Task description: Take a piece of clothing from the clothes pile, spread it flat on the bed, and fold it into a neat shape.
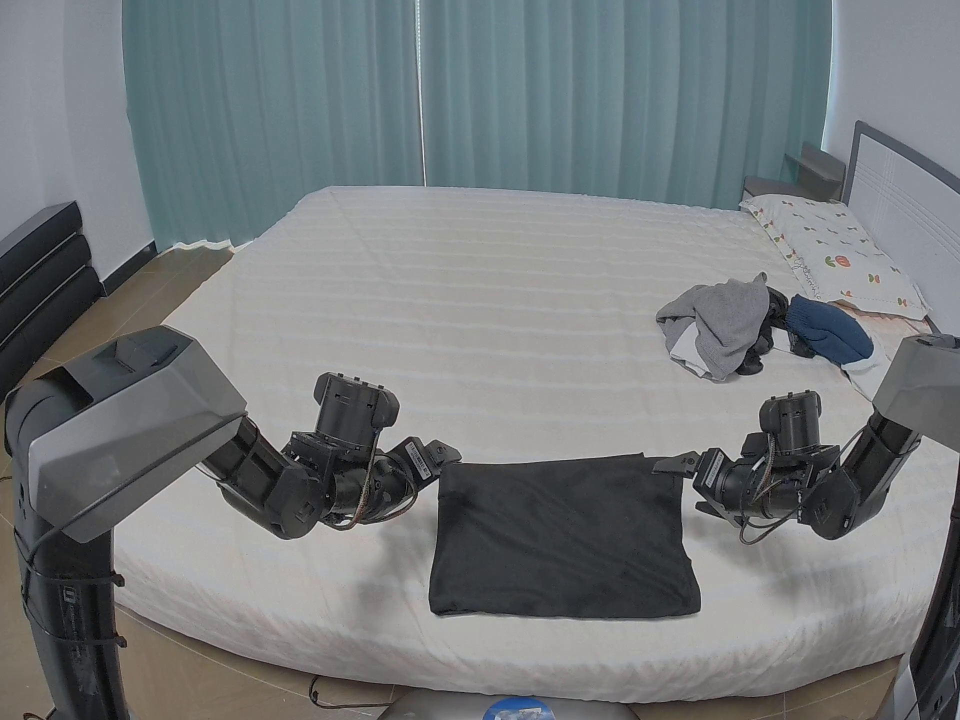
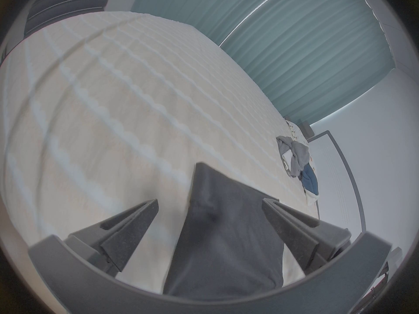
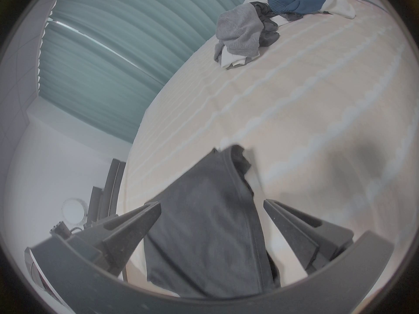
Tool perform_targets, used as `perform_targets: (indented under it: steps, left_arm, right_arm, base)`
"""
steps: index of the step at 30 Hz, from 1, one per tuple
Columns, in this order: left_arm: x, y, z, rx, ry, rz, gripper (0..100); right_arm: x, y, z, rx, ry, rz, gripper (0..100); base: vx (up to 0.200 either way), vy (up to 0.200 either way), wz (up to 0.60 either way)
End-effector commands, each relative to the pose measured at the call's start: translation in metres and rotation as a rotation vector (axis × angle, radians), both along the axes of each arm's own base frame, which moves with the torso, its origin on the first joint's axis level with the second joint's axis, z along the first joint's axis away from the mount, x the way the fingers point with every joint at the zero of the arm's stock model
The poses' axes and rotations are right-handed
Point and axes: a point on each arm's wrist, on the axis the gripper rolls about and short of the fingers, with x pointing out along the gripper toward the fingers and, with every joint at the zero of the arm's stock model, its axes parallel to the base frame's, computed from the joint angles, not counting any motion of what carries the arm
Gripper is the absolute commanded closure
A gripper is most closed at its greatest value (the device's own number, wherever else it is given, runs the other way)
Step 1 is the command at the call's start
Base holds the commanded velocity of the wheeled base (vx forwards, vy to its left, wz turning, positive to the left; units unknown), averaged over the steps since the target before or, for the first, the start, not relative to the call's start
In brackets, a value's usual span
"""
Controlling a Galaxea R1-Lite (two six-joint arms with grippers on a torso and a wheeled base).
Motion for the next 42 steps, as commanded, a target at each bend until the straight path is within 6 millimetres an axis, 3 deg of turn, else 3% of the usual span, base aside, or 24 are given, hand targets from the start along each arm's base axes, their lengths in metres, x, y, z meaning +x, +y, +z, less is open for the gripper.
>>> perform_targets:
  steps: [1,7,8,14,15,29,42]
  left_arm:
    - [0.01,-0.006,-0.02,0.012,0.022,0.0,0]
    - [0.015,-0.013,-0.033,0.03,0.026,-0.005,0]
    - [0.015,-0.013,-0.035,0.032,0.029,-0.005,0]
    - [0.02,-0.017,-0.038,0.03,0.023,-0.011,0]
    - [0.021,-0.019,-0.04,0.03,0.023,-0.012,100]
    - [0.033,-0.022,-0.047,0.069,-0.015,0.059,100]
    - [0.032,-0.021,-0.046,0.07,-0.013,0.068,100]
  right_arm:
    - [0.011,0.004,-0.016,-0.009,0.023,-0.023,0]
    - [0.018,0.006,-0.02,-0.005,0.018,-0.025,0]
    - [0.02,0.006,-0.02,0.0,0.017,-0.029,100]
    - [0.03,0.006,-0.026,0.018,0.02,-0.061,100]
    - [0.031,0.006,-0.027,0.019,0.02,-0.063,100]
    - [0.037,-0.004,-0.024,0.036,0.005,-0.119,100]
    - [0.041,-0.004,-0.03,0.034,0.007,-0.129,100]
  base:
    - [0.0,0.0,0.0]
    - [0.0,0.0,0.0]
    - [0.0,0.0,0.0]
    - [0.0,0.0,0.0]
    - [0.0,0.0,0.0]
    - [0.0,0.0,0.0]
    - [0.0,0.0,0.0]
